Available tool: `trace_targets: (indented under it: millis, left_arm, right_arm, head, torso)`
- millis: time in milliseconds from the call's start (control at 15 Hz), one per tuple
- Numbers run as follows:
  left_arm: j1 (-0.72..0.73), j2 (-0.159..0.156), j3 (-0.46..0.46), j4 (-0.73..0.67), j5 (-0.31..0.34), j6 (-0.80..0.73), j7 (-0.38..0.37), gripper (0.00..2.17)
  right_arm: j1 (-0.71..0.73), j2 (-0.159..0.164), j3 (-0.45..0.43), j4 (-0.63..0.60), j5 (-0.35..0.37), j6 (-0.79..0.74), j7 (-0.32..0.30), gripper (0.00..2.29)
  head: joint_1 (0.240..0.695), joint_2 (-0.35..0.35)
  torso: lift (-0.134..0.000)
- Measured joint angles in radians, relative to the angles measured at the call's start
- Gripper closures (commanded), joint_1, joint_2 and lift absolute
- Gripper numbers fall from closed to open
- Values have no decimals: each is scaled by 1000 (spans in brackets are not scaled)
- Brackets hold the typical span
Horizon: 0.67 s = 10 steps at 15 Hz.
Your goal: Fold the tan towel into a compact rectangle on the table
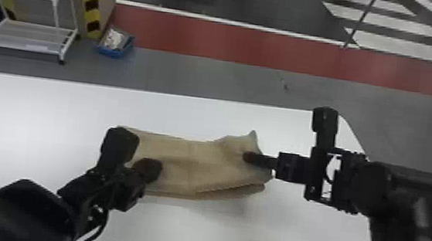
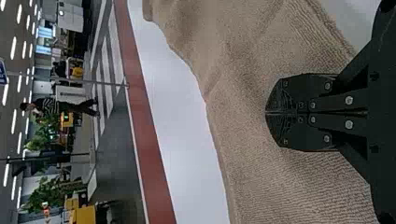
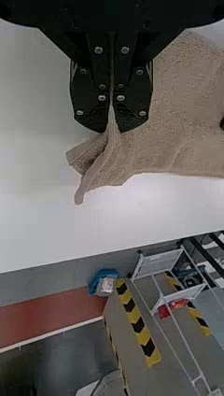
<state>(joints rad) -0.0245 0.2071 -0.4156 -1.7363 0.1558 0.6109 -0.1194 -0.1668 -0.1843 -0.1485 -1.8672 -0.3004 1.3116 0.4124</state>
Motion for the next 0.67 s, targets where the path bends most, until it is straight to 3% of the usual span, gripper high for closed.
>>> trace_targets:
  millis: [400,667]
  left_arm:
    - [38,2,2,-26,55,10,-60,1345]
    - [113,33,78,-162,118,22,-83,1345]
  right_arm:
    - [10,0,-13,-93,-50,57,-28,1210]
    - [13,-5,-41,-114,-70,68,-35,1210]
  head:
    - [695,-200]
    - [695,-200]
  torso:
    - [-124]
    - [-124]
